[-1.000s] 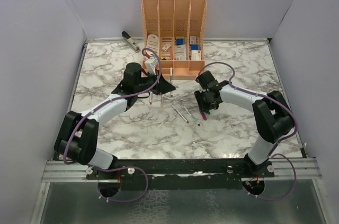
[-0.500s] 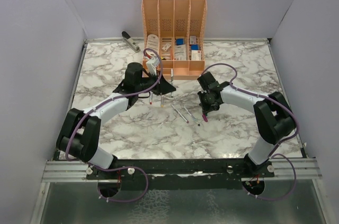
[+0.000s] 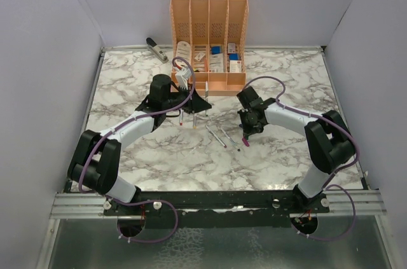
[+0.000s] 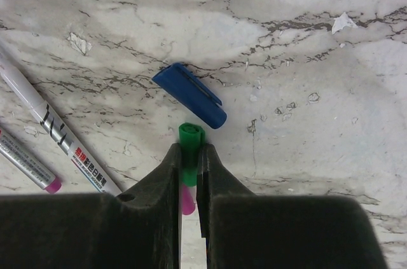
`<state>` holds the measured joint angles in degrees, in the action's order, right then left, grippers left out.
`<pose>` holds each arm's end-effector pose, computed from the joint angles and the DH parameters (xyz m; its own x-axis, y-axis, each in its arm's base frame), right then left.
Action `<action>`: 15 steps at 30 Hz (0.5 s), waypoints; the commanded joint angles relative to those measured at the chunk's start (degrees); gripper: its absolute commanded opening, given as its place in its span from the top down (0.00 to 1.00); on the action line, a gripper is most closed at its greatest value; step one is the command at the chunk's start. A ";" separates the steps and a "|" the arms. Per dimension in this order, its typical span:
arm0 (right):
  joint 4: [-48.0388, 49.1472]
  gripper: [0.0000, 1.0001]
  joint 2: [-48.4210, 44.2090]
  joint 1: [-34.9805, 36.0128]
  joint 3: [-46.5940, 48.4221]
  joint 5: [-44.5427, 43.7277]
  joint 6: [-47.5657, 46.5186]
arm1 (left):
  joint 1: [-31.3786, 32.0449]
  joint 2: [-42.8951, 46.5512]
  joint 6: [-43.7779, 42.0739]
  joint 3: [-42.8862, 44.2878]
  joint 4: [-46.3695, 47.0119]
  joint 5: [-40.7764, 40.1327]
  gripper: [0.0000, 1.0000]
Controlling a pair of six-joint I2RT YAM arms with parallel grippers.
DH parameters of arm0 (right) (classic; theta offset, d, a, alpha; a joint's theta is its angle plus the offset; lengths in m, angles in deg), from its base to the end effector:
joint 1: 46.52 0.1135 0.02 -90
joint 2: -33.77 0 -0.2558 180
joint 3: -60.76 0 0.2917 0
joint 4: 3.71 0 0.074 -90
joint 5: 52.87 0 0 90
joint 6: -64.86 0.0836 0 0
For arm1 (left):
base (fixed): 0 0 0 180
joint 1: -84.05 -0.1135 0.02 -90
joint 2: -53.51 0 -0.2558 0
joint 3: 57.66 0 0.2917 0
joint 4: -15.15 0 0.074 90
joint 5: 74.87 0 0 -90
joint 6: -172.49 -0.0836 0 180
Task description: Insert the pens into the pen caps
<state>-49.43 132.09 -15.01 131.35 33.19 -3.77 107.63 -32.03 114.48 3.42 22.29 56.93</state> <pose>0.3100 0.1833 0.0800 -0.9450 -0.1529 -0.2893 -0.1722 0.9841 0.0425 0.3404 -0.2094 0.2072 -0.6984 -0.1261 -0.7046 0.6030 0.4267 -0.6740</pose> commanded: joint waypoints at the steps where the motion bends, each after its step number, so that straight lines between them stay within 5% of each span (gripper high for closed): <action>1: -7.50 0.99 -0.61 1.23 -0.86 -0.97 0.45 | -0.54 -0.07 -0.68 1.24 1.65 1.53 1.00; 9: -10.52 0.99 -8.55 2.01 9.41 -1.88 -0.70 | -0.50 -0.33 -1.18 1.53 1.65 1.51 1.00; 15: -4.00 0.99 -12.02 2.05 12.00 -6.05 -0.76 | -0.53 -0.35 -1.73 1.21 1.65 1.73 1.00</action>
<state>-58.12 123.15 -13.13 141.97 31.75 -4.38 107.36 -32.03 114.37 3.42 22.29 56.95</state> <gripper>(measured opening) 0.094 0.087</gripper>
